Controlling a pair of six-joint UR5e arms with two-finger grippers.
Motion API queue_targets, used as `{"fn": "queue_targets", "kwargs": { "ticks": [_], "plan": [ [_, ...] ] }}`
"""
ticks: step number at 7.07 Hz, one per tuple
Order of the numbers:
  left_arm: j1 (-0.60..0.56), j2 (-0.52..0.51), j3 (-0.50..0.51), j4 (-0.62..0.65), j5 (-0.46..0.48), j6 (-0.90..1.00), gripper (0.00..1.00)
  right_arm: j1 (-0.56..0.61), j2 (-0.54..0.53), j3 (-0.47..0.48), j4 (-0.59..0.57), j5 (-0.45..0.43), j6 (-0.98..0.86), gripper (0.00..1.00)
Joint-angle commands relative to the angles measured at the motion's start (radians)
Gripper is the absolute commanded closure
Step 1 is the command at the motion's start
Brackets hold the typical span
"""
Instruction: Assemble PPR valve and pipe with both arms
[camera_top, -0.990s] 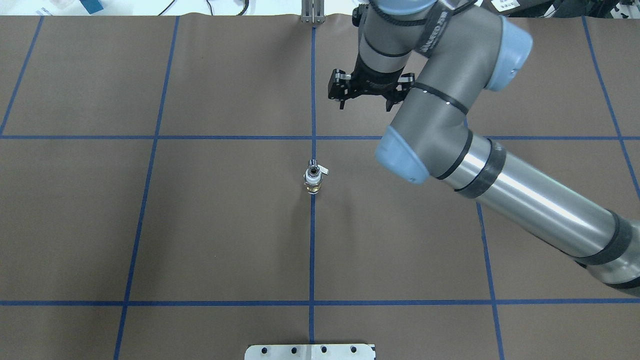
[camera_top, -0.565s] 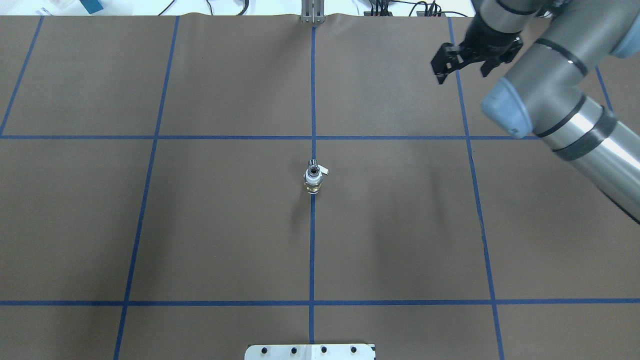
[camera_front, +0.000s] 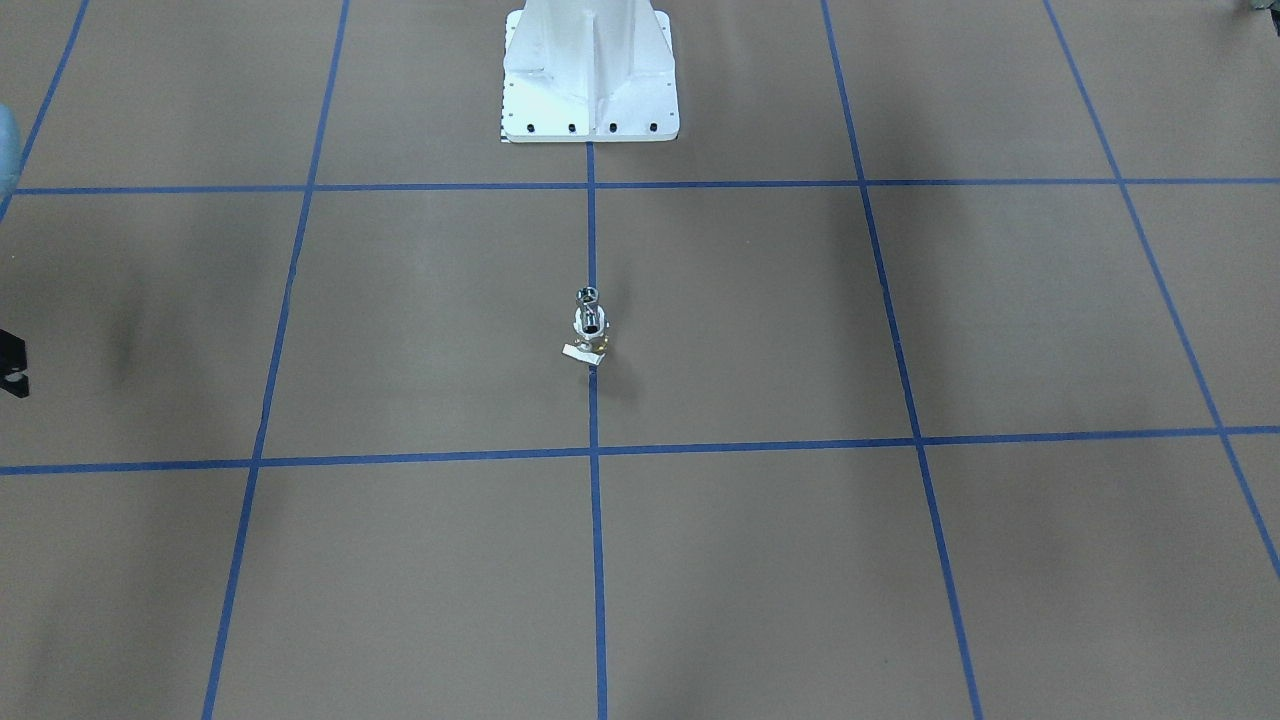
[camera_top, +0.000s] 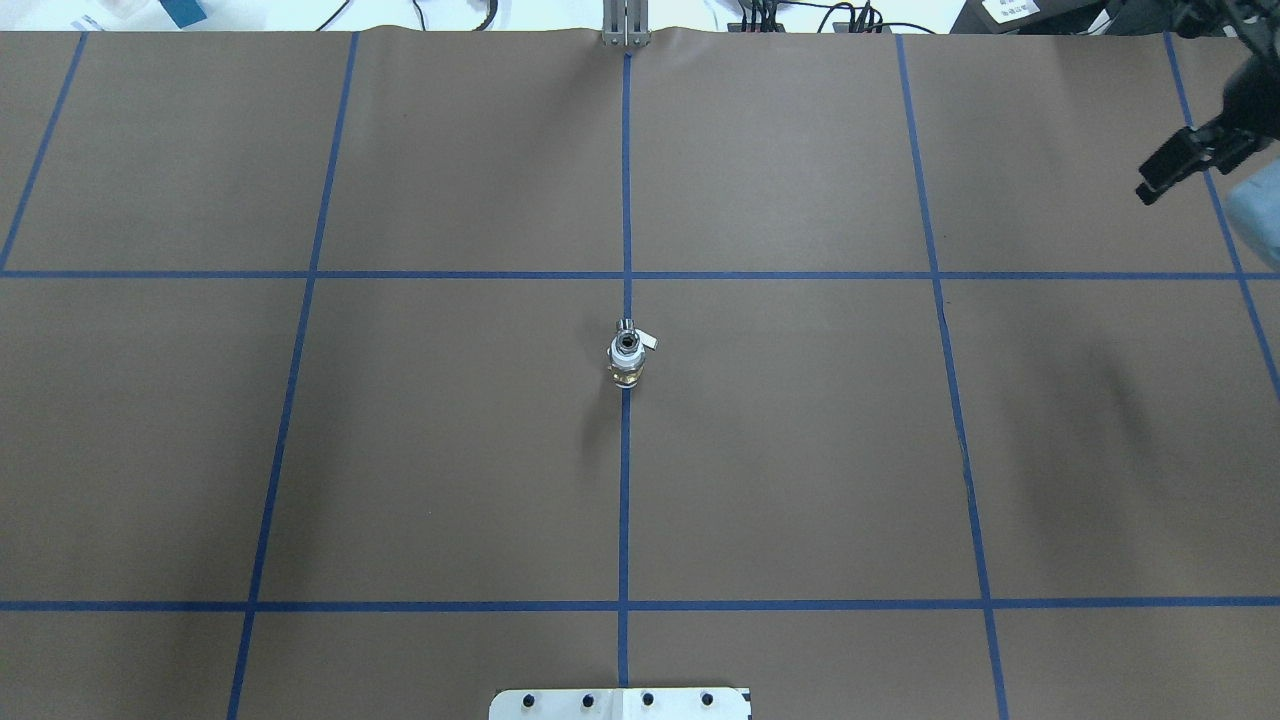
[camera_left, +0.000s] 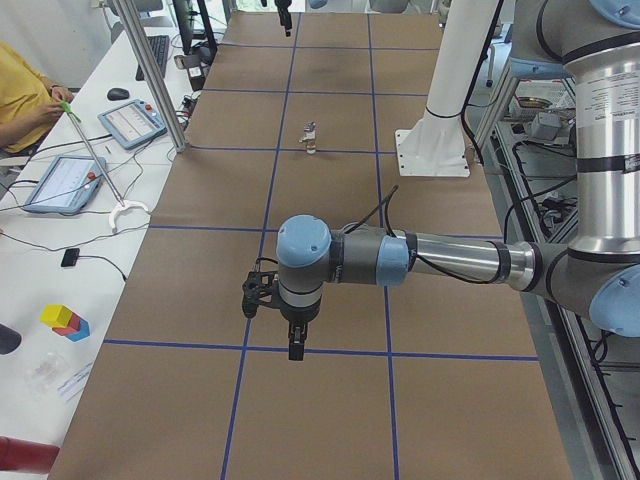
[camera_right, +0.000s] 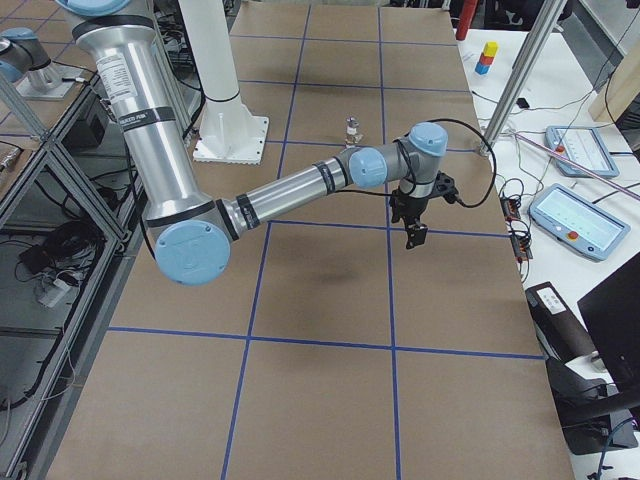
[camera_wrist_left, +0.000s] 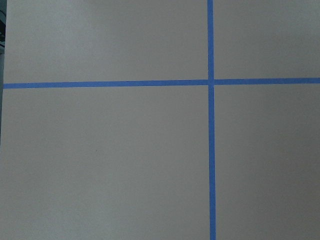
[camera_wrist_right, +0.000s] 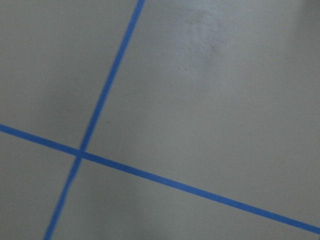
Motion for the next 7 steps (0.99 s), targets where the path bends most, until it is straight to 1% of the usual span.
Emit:
{"fn": "queue_targets", "kwargs": {
  "ticks": [1,2,3,4,5,7],
  "plan": [
    [-0.001,-0.006,0.021,-0.004,-0.005,-0.006,0.00,0.092,-0.117,-0.020,0.002,0.001,-0.119,0.01],
    [0.001,-0.006,0.018,-0.006,-0.003,0.000,0.00,0.156,-0.147,-0.020,-0.001,0.030,-0.215,0.00],
    [-0.001,-0.007,0.011,-0.024,-0.003,0.000,0.00,0.213,-0.196,-0.013,0.002,0.075,-0.237,0.00],
    [-0.001,-0.003,0.014,-0.065,-0.003,0.000,0.00,0.275,-0.239,-0.005,0.002,0.082,-0.262,0.00],
    [-0.001,-0.001,0.011,-0.072,-0.005,0.000,0.00,0.296,-0.292,0.032,0.001,0.080,-0.253,0.00],
    [-0.001,0.000,0.014,-0.067,-0.003,0.000,0.00,0.310,-0.311,0.041,0.001,0.082,-0.247,0.00]
  ]
}}
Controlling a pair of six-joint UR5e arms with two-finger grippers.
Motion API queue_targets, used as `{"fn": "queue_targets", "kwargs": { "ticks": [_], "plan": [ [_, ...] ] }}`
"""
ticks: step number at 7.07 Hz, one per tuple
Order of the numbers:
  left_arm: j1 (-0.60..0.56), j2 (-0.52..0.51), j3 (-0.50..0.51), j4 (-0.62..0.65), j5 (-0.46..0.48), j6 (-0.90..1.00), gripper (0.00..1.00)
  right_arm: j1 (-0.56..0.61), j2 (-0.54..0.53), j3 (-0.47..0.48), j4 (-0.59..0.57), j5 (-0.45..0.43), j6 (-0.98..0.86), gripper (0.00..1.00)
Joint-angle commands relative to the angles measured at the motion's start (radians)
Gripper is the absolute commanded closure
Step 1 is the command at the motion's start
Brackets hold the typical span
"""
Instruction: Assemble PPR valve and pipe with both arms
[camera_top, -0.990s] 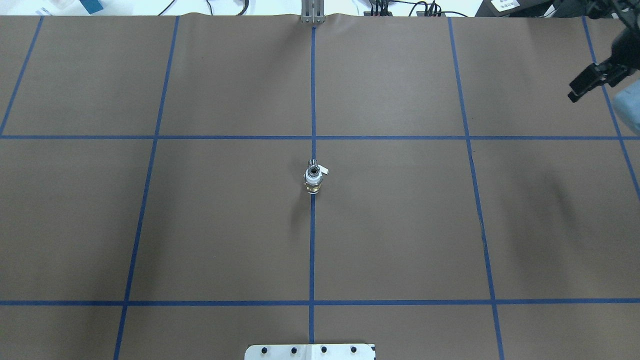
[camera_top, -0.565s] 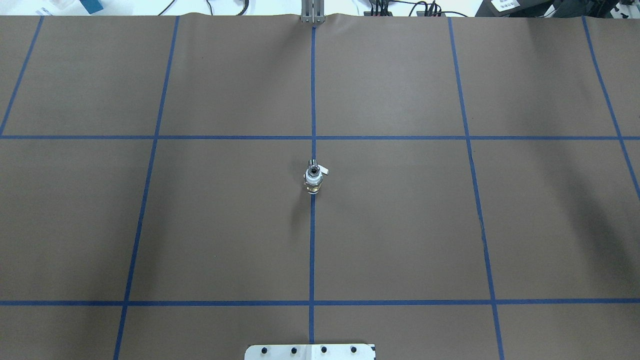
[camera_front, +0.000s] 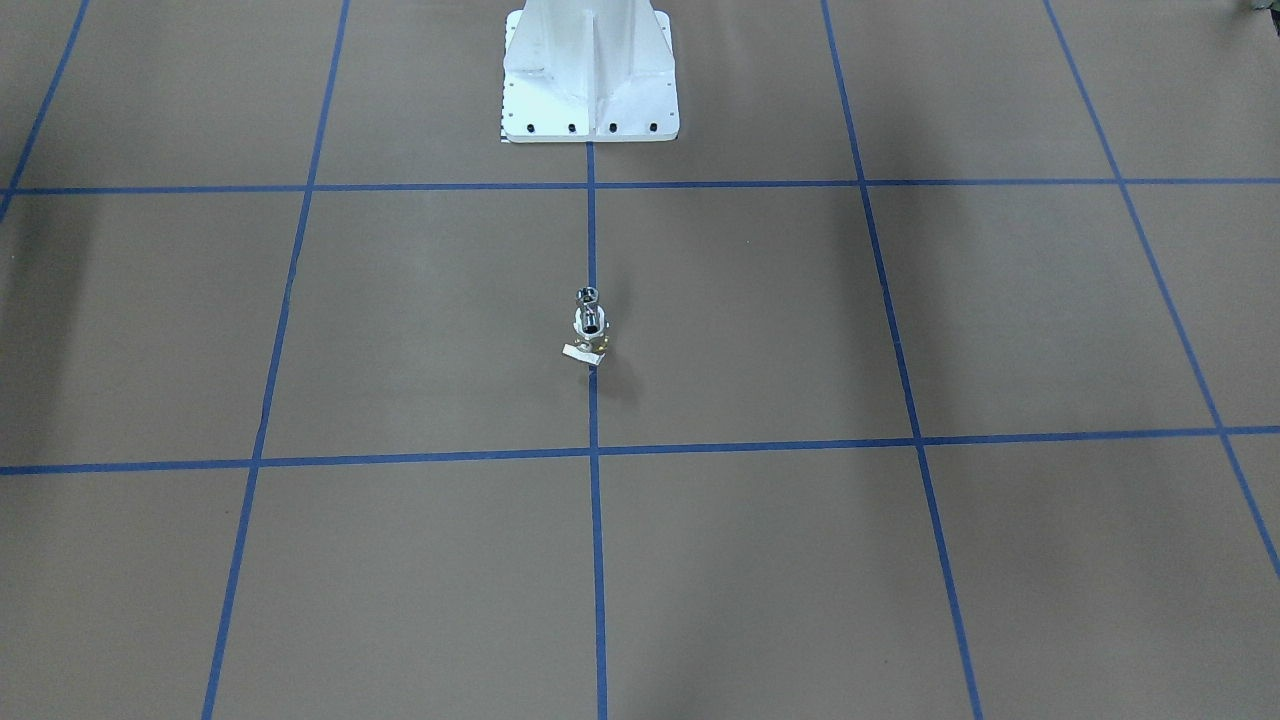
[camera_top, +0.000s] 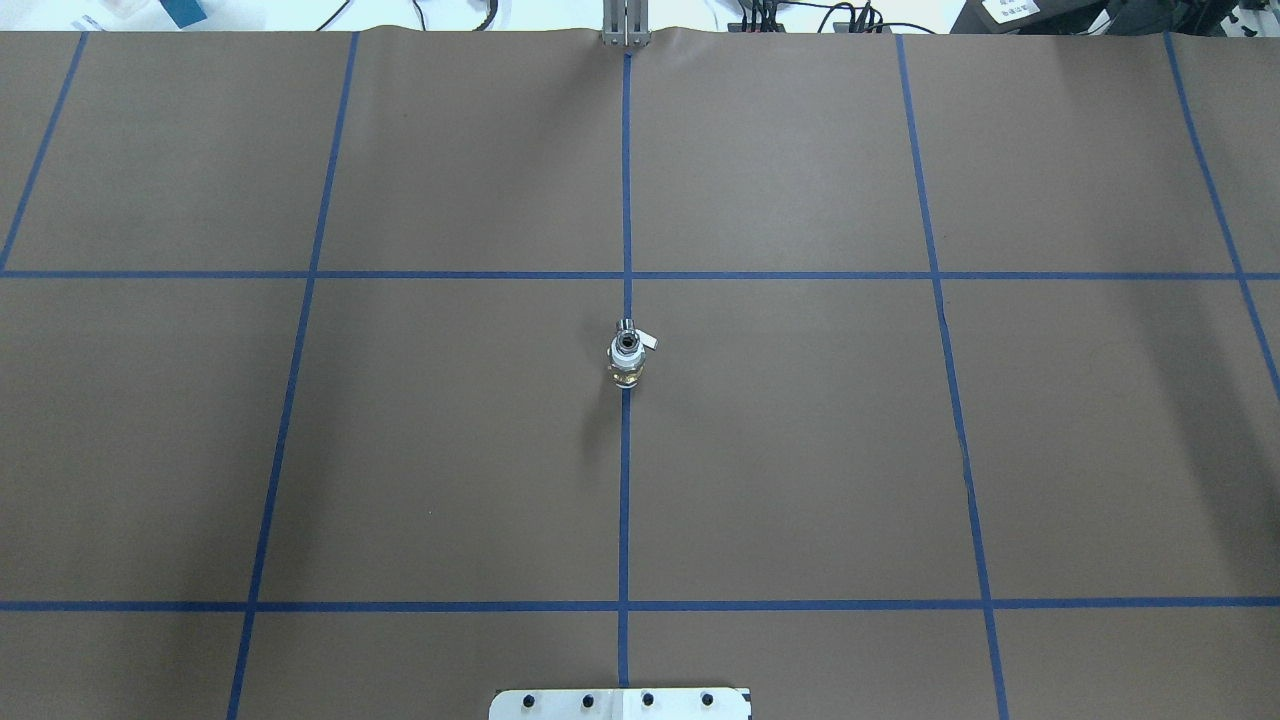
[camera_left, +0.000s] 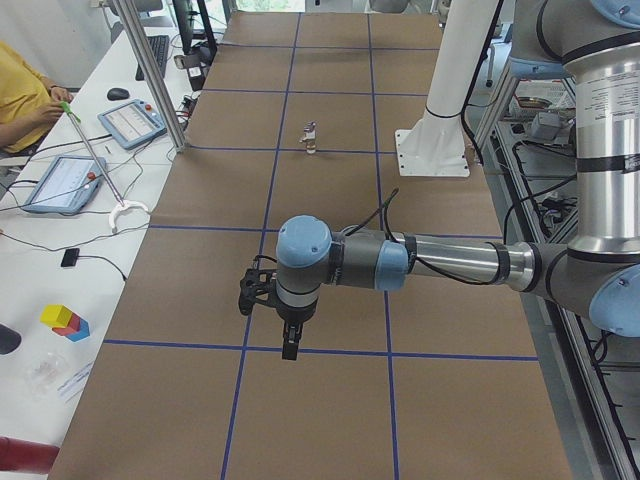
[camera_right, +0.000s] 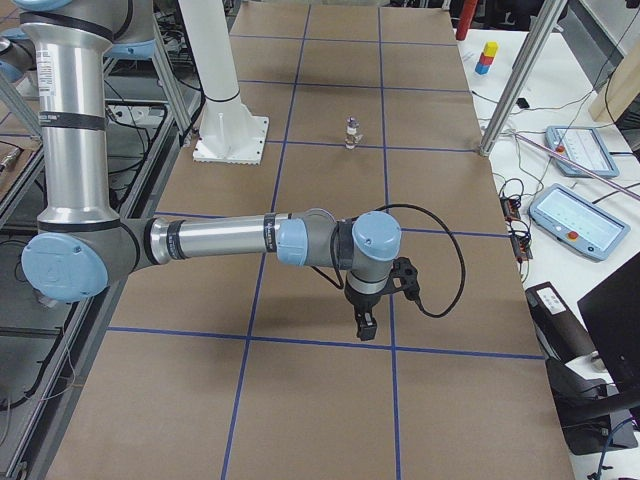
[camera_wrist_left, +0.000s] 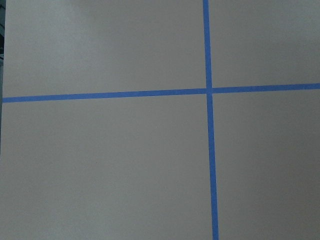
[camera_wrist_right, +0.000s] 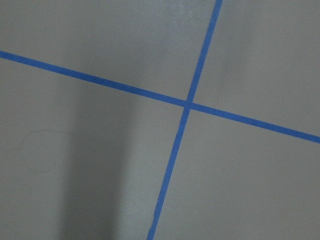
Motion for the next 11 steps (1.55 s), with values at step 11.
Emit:
{"fn": "queue_targets", "kwargs": {
  "ticks": [11],
  "plan": [
    [0.000,0.032,-0.006,0.000,-0.007,-0.003,0.00,0.009,-0.038,0.010,0.000,0.029,0.027,0.00]
  ]
}}
